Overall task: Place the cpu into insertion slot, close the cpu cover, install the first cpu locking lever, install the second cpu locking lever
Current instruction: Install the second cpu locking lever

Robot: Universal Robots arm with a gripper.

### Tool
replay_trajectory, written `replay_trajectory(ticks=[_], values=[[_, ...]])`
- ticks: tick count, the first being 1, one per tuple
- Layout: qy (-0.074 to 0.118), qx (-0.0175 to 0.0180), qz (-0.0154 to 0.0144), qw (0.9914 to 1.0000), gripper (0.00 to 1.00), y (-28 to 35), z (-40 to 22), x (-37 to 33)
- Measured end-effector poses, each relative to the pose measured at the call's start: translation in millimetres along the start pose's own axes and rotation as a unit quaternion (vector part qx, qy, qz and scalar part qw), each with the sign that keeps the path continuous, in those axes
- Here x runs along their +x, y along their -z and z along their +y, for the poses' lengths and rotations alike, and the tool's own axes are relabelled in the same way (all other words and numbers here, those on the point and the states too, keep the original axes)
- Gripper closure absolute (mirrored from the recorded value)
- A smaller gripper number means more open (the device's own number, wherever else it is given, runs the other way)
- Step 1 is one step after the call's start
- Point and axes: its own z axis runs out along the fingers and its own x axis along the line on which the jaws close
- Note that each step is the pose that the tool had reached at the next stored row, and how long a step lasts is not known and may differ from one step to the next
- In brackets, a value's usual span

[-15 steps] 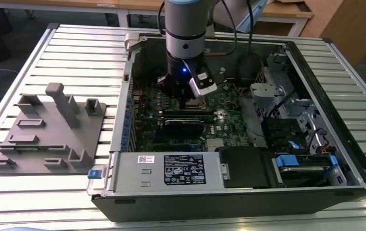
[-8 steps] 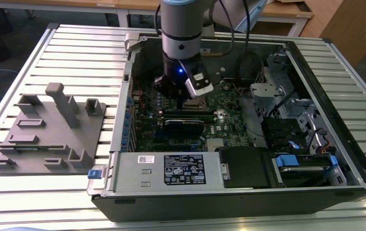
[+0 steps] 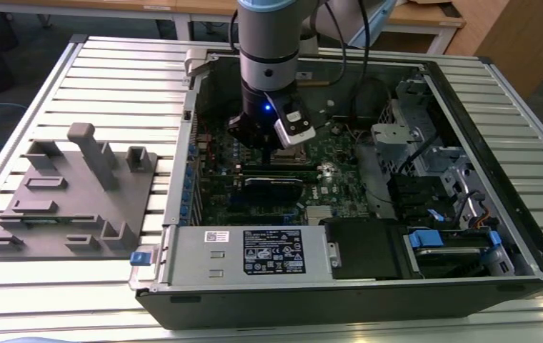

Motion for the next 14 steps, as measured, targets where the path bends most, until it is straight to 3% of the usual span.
replay_trajectory(ticks=[3,6,11,14], values=[[0.000,-0.0004,-0.0001,1.00000,0.89,-0.2,0.1,0.0],[0.000,-0.0057,0.0003,0.99998,0.89,-0.7,0.0,0.1],[0.000,-0.0069,0.0004,0.99998,0.89,-1.6,0.0,0.1],[0.000,-0.0105,0.0006,0.99994,0.89,-3.1,-0.4,0.1]])
